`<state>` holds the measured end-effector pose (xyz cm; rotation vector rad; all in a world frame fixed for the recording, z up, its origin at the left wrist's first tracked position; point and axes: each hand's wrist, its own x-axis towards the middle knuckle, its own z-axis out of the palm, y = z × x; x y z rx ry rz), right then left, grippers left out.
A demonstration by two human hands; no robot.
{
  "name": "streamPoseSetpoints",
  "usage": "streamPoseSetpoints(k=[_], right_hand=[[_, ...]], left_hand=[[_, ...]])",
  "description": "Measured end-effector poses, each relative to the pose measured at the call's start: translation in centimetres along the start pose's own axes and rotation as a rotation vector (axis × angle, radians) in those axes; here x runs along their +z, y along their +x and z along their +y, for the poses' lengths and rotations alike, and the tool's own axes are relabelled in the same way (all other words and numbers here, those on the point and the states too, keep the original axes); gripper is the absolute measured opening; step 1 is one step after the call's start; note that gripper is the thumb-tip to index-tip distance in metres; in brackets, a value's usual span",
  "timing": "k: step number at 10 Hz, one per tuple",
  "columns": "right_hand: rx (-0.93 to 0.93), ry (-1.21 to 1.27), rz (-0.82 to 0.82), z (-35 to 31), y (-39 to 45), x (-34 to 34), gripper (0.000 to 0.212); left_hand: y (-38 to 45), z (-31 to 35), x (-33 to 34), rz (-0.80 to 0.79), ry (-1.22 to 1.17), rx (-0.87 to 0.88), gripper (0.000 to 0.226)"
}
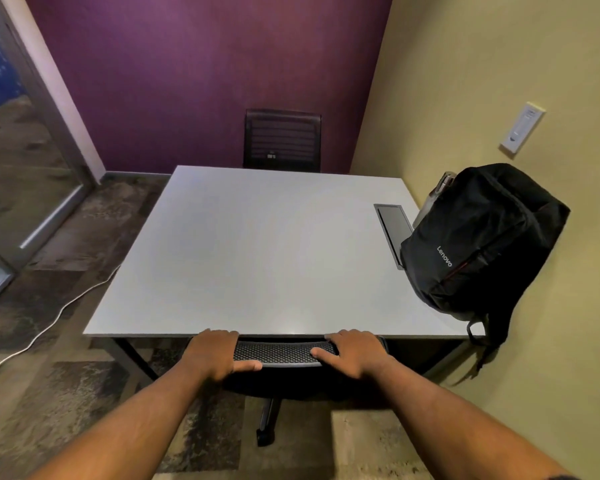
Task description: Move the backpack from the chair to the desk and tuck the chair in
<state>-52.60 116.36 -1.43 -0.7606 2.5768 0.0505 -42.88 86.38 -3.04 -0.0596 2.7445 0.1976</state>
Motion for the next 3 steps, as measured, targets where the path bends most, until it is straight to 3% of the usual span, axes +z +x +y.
streamPoseSetpoints(k=[1,2,3], right_hand=[[0.053,0.066,-0.059,0.1,-0.2,-1.4,0.114],[0.048,0.100,-0.029,0.1,0.0,-2.7,0.113],[0.034,0.060,0.046,0.1,0.5,-4.3,0.110]], left_hand=[[-0.6,1.0,-1.0,0.005,0.008,-0.063,0.130],[-1.0,2.0,-2.6,0.082,0.060,-0.090,0.123],[-0.2,2.8,-4.5,0.164,0.096,-0.102,0.143]])
